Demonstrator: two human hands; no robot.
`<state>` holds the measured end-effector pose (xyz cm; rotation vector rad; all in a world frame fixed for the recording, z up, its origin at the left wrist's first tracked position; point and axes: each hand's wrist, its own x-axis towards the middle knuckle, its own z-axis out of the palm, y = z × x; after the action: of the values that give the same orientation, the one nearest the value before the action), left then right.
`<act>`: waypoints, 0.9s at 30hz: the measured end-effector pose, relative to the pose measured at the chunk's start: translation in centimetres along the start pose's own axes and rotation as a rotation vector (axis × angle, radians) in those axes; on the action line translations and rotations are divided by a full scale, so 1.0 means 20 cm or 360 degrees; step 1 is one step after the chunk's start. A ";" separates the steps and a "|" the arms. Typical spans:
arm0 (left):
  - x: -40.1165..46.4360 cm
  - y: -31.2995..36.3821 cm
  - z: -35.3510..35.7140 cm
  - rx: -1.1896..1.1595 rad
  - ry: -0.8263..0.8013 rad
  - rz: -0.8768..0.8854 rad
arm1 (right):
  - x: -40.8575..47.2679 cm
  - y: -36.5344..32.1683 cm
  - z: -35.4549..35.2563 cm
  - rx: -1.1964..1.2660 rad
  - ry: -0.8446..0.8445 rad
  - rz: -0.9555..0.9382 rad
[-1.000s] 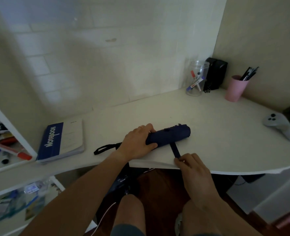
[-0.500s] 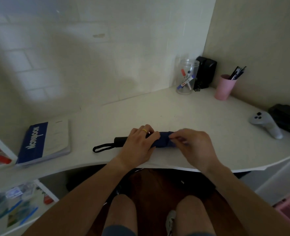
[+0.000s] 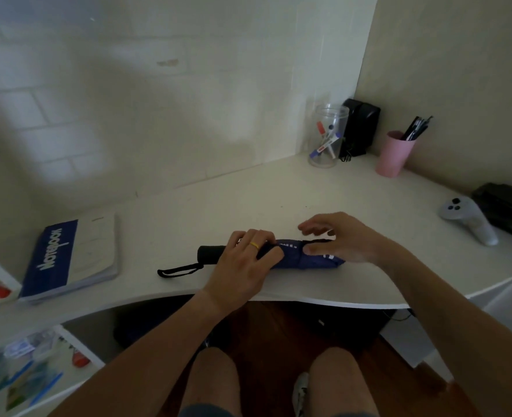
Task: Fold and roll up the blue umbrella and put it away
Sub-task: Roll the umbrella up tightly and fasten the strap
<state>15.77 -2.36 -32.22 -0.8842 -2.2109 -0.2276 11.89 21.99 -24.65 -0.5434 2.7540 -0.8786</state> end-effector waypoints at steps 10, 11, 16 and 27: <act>0.07 0.07 -0.07 0.0119 0.0071 -0.0121 | 0.01 -0.05 -0.12 0.0206 -0.0299 -0.0134; 0.10 0.07 -0.09 0.0125 0.0044 -0.0178 | 0.00 -0.08 -0.14 0.0181 -0.0214 -0.0170; 0.32 0.11 -0.27 0.0045 -0.0247 -0.0444 | -0.06 -0.35 -0.25 -0.0279 0.0135 -0.0453; 0.68 0.06 -0.70 -0.2145 0.0522 -0.1721 | -0.28 -0.77 0.10 0.0132 0.1378 -0.0560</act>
<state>17.73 0.04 -12.84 -0.0445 -1.7804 -2.3101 21.89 11.47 -16.76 -0.7925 3.3919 -1.6186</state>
